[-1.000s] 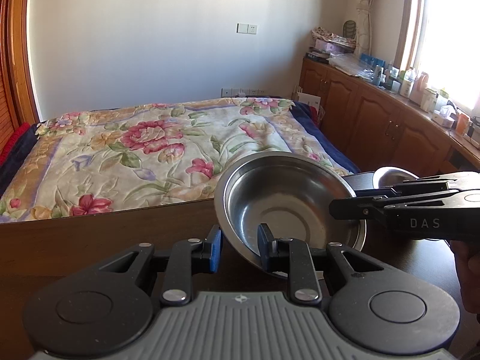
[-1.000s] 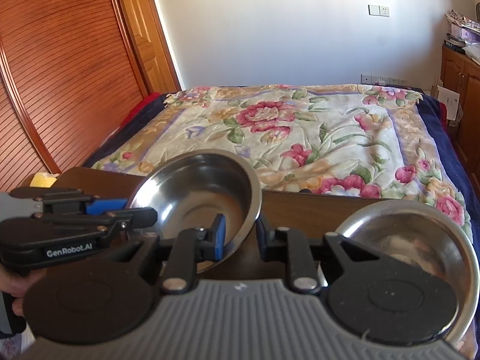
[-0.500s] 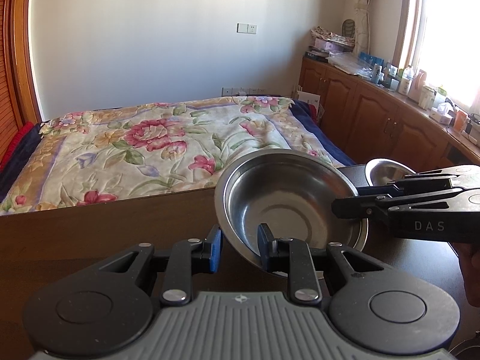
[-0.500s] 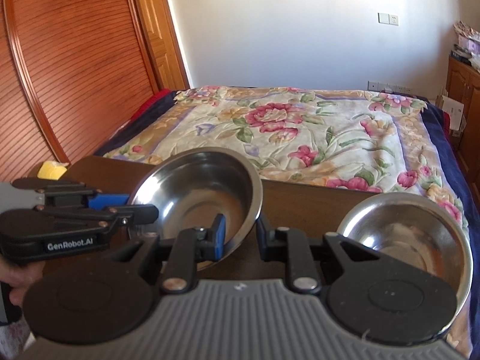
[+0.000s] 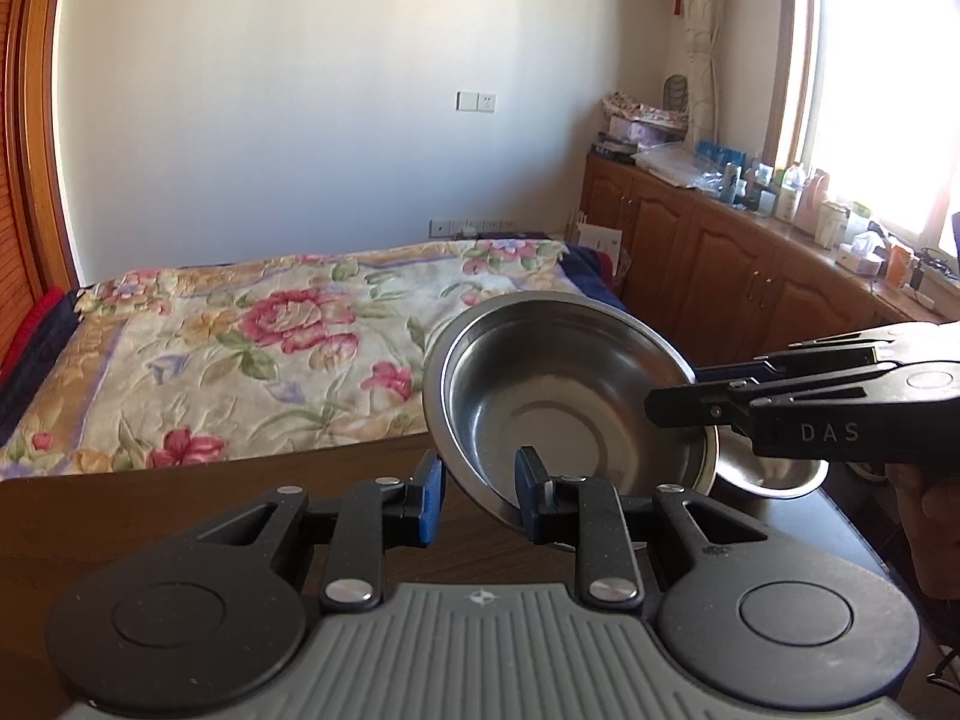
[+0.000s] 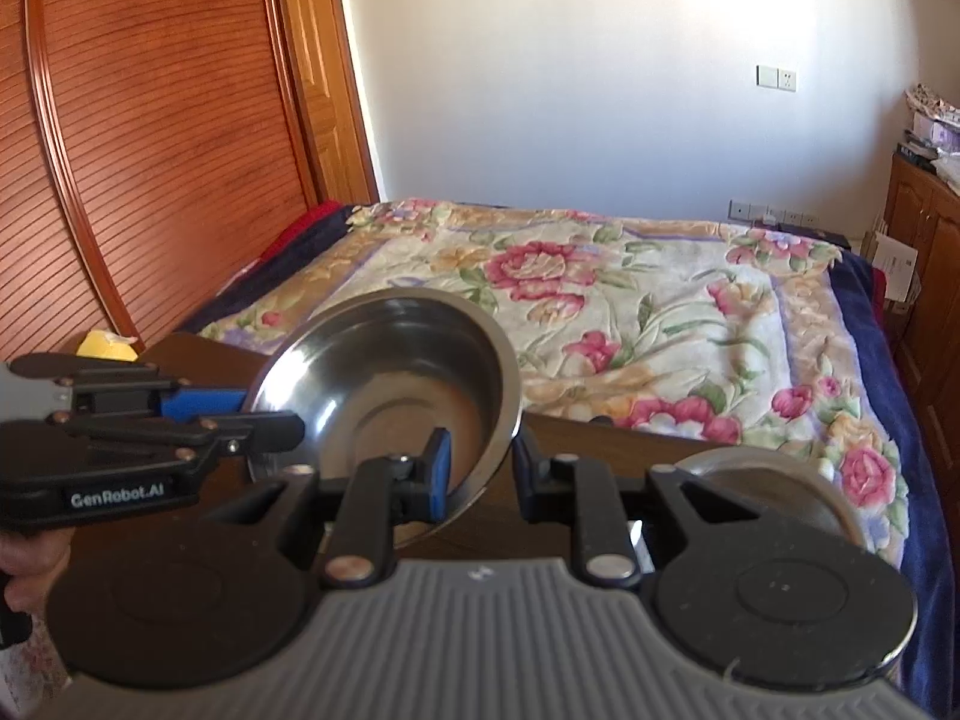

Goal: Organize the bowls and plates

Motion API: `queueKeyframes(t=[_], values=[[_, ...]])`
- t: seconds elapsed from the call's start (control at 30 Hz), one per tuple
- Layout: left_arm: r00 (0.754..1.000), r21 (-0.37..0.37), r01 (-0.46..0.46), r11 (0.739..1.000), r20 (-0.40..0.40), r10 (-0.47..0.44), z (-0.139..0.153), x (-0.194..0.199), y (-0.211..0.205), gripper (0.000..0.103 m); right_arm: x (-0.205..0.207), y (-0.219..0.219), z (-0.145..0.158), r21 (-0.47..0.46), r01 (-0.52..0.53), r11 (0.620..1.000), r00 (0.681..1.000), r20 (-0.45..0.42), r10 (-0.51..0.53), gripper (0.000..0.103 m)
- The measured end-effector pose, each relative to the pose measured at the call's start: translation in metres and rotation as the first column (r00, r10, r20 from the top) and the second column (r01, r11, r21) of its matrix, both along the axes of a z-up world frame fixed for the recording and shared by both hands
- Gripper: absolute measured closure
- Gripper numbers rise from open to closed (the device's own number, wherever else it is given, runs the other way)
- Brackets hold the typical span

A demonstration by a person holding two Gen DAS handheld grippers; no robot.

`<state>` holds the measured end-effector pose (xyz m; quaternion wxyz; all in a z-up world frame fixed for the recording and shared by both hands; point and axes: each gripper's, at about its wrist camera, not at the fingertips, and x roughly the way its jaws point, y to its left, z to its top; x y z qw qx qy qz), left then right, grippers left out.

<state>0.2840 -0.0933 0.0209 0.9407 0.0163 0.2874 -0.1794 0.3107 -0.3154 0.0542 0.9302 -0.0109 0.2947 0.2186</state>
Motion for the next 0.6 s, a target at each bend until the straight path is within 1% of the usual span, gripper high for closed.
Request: queueKeyframes(t=[0.27, 0.6], values=[[0.999, 0.006, 0.027, 1.0, 0.029, -0.027, 0.018, -0.022, -0.008, 0.077, -0.018, -0.012, 0.016, 0.012, 0.004, 1.0, 1.0, 0.028, -0.005, 0.079], [0.997, 0.01, 0.061, 0.998, 0.043, -0.061, 0.028, -0.074, -0.003, 0.076, -0.064, -0.021, 0.018, 0.051, -0.002, 0.999, 0.999, 0.044, 0.0, 0.079]])
